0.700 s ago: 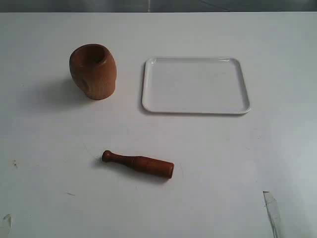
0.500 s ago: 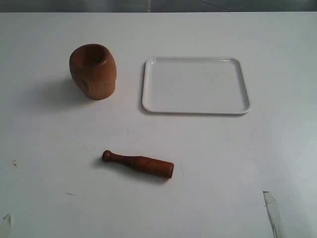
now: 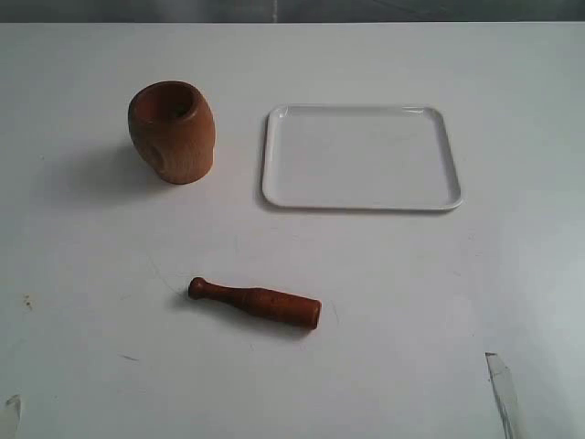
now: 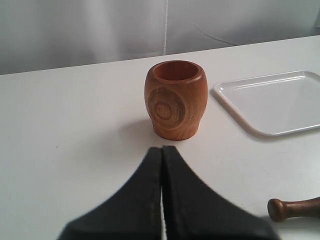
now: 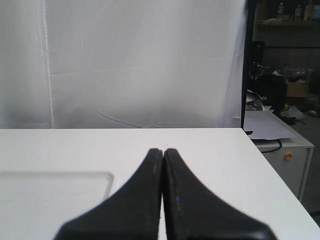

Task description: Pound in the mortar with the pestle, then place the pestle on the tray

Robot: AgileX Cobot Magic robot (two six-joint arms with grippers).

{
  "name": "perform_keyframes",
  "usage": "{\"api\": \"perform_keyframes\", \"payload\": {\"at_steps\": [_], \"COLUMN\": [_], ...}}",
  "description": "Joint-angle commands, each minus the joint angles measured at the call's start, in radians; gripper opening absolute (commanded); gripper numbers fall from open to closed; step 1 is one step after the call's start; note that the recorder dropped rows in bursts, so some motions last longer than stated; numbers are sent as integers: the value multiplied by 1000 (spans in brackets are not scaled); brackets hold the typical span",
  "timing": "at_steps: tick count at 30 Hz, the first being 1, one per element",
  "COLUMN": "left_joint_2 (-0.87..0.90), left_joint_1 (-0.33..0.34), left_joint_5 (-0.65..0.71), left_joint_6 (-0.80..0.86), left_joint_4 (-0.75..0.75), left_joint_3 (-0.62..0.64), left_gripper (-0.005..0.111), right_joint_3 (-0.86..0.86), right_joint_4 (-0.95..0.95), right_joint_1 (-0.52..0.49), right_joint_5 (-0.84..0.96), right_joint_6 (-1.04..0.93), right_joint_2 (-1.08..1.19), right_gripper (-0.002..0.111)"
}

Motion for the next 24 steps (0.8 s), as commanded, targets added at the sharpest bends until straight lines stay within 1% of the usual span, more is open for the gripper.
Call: {"api": "perform_keyframes", "payload": {"at_steps": [1, 3, 10, 13, 17, 21, 24], "left_joint_2": [-1, -1, -1, -1, -1, -1, -1], "left_joint_1": [-8, -8, -8, -8, -8, -8, -8], "left_joint_5": [-3, -3, -3, -3, -3, -3, -3], "left_joint_6": [-8, -8, -8, -8, -8, -8, -8], "left_joint_4": [-7, -7, -7, -7, -7, -7, -7], "left_joint_3": [1, 1, 1, 1, 1, 1, 1], "left_gripper": [0, 0, 0, 0, 0, 0, 0], "right_joint_3": [4, 4, 4, 4, 4, 4, -3], "right_joint_4": [-11, 12, 209, 227, 235, 354, 365], "right_joint_1": [-4, -4, -4, -4, -4, -4, -4], "right_joint_5": [-1, -3, -97, -91, -157, -204, -271], "right_joint_6": [-4, -2, 1, 1, 3, 19, 25], "right_joint_2": [-3, -3, -3, -3, -3, -3, -3], "right_gripper": [0, 0, 0, 0, 0, 0, 0]}}
